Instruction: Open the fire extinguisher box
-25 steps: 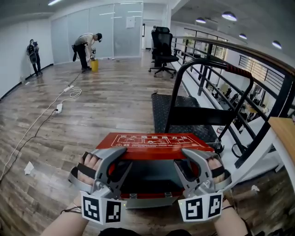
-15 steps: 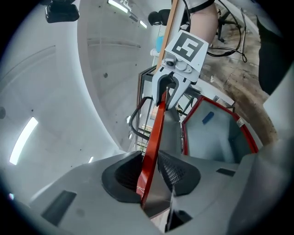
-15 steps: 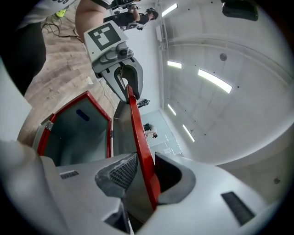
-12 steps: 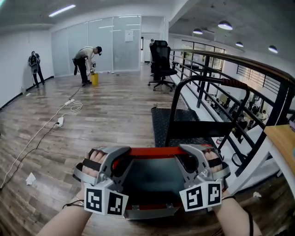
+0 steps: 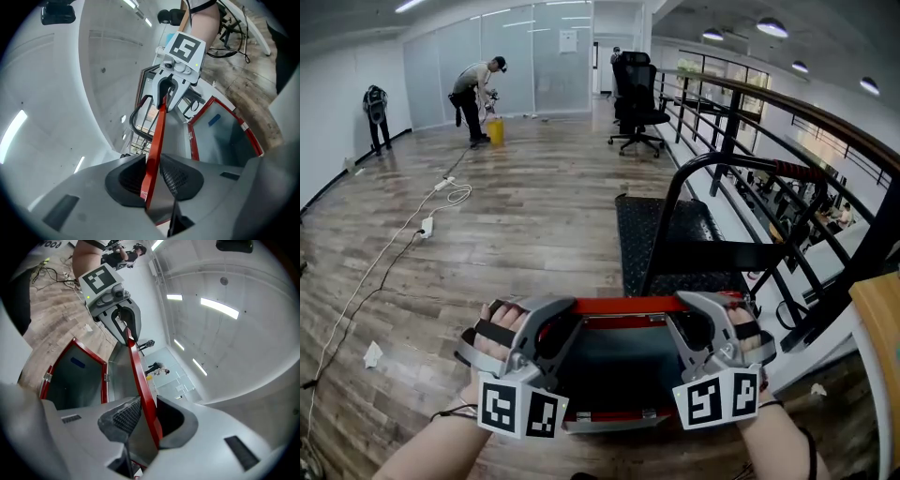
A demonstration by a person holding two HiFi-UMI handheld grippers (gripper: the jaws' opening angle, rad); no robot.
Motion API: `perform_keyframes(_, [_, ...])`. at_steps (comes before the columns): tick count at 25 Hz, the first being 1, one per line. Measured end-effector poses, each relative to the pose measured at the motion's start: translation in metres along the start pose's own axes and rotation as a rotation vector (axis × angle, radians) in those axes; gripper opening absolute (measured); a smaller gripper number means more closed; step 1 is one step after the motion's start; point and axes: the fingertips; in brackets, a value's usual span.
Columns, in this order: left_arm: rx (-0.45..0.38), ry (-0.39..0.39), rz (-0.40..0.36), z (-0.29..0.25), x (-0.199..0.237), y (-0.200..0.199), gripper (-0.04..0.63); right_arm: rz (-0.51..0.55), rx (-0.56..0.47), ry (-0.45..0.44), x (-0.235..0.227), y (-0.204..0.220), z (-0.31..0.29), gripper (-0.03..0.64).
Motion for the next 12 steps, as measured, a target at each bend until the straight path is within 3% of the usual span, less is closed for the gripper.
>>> perform_keyframes(6, [0.037,0.130,0.061,-0.008,0.012,0.002,0.094,-0.040,0.082,-0.116,-0.011,0.002,-0.008,0.106])
perform_keyframes(12, [0.065,0.193,0.142,-0.015,0.018,0.005,0.094,-0.060,0.144,-0.201,-0.016,0.005,-0.014,0.106])
Point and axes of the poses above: the fingertips, and each gripper's own axes: z backward along the fingers, x to its left, y out of its underside, and after that the axes turned 6 degrees about -x, right-handed
